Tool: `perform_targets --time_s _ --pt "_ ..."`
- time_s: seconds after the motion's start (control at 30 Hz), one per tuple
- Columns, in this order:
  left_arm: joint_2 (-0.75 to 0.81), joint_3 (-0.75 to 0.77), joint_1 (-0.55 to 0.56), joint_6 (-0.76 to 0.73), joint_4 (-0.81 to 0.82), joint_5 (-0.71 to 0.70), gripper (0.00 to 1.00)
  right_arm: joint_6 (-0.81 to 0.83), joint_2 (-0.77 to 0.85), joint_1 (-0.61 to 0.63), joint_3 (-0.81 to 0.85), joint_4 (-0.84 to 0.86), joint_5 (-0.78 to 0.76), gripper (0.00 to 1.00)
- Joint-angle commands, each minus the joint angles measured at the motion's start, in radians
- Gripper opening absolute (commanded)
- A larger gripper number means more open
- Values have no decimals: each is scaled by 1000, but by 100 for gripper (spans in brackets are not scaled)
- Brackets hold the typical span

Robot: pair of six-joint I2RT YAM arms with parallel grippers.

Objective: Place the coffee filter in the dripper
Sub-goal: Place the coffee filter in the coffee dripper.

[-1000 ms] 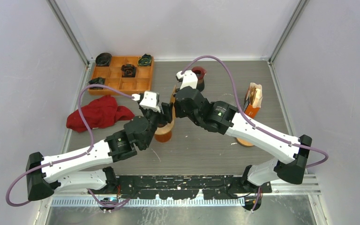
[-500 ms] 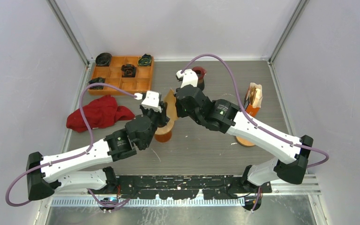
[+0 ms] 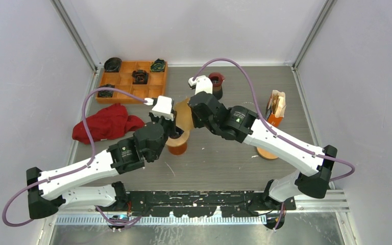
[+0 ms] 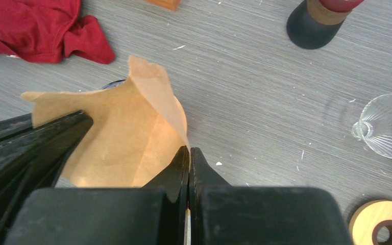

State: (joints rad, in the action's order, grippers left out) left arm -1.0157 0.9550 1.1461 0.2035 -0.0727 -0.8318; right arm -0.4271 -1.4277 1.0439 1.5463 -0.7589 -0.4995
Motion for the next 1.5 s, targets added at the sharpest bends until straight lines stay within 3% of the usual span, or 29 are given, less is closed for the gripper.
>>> perform_targets --time_s 0.0,0.47,0.8,1.2,1.47 --pt "29 66 3 32 -81 -27 2 21 13 -15 51 -2 -43 3" --pt "19 163 -7 95 -304 -9 0 55 1 -57 80 -15 78 3" --pt "-7 250 -69 174 -474 88 0 107 -32 -57 110 20 178 22" --pt "-13 339 -131 229 -608 230 0 129 -71 -59 152 63 249 34" --pt "-49 394 -143 238 -657 277 0 136 -96 -64 166 92 321 33"
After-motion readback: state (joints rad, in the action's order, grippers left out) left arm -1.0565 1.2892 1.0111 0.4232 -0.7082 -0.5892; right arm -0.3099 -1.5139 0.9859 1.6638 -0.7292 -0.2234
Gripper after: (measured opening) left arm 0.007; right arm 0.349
